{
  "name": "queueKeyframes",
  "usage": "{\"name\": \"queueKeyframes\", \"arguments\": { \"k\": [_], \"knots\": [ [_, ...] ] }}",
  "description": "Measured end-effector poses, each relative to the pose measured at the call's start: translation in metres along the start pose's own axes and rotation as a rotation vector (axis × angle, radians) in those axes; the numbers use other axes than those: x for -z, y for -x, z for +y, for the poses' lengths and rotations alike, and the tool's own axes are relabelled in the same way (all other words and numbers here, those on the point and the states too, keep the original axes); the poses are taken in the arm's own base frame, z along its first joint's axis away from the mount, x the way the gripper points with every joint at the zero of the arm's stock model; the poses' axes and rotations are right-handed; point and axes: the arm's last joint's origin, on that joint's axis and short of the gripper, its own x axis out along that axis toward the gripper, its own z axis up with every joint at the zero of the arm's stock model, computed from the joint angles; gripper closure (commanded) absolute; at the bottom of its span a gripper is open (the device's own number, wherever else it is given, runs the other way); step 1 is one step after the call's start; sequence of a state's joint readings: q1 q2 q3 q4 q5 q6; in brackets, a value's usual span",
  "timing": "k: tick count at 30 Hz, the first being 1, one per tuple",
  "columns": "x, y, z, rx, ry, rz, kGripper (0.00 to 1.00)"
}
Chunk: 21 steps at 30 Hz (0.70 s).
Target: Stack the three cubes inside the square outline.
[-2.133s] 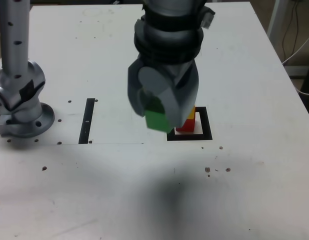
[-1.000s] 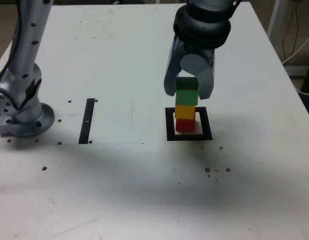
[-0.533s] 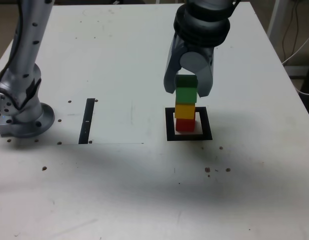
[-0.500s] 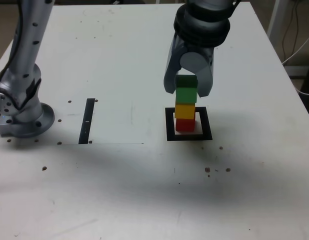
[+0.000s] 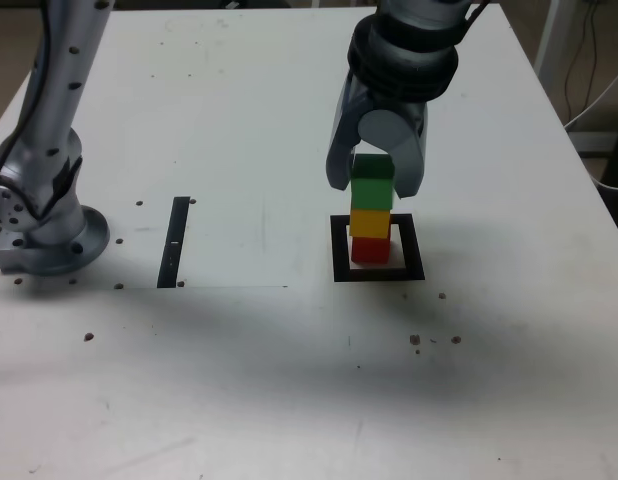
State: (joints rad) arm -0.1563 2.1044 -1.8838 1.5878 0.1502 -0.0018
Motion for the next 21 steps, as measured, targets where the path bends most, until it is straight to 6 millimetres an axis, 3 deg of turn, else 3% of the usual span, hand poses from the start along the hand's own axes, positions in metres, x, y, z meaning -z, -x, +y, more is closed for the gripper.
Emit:
{"name": "queueKeyframes", "arguments": {
  "k": [13, 21],
  "knots": [
    [0.002, 0.000, 0.000, -0.002, -0.001, 0.004, 0.01],
    [0.017, 0.014, 0.004, -0.023, 0.005, -0.037, 0.01]
  ]
}}
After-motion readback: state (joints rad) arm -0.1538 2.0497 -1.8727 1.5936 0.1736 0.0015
